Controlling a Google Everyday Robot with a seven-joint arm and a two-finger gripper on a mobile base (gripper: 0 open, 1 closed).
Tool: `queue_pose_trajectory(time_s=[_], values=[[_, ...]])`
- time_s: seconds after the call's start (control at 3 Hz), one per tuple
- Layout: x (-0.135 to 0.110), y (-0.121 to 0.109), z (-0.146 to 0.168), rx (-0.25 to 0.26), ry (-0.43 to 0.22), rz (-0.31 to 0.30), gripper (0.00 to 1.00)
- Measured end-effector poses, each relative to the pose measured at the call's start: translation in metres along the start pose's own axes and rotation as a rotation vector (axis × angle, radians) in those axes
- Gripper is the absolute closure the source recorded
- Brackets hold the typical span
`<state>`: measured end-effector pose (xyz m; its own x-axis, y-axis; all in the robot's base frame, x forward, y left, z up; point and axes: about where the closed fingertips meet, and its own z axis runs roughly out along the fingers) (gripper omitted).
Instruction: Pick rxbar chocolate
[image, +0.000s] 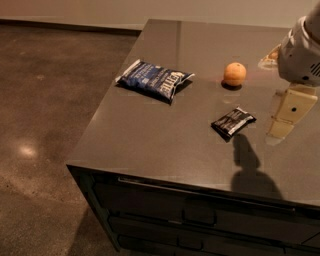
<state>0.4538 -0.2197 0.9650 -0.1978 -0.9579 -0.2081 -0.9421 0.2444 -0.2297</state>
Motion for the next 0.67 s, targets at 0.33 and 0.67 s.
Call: queue_pose_trajectory(time_s=[0.33, 0.67], values=[[0.004, -0.006, 0.013, -0.023, 0.008, -0.016, 0.0], [0.009, -0.015, 0.028, -0.047, 0.02, -0.037, 0.0]])
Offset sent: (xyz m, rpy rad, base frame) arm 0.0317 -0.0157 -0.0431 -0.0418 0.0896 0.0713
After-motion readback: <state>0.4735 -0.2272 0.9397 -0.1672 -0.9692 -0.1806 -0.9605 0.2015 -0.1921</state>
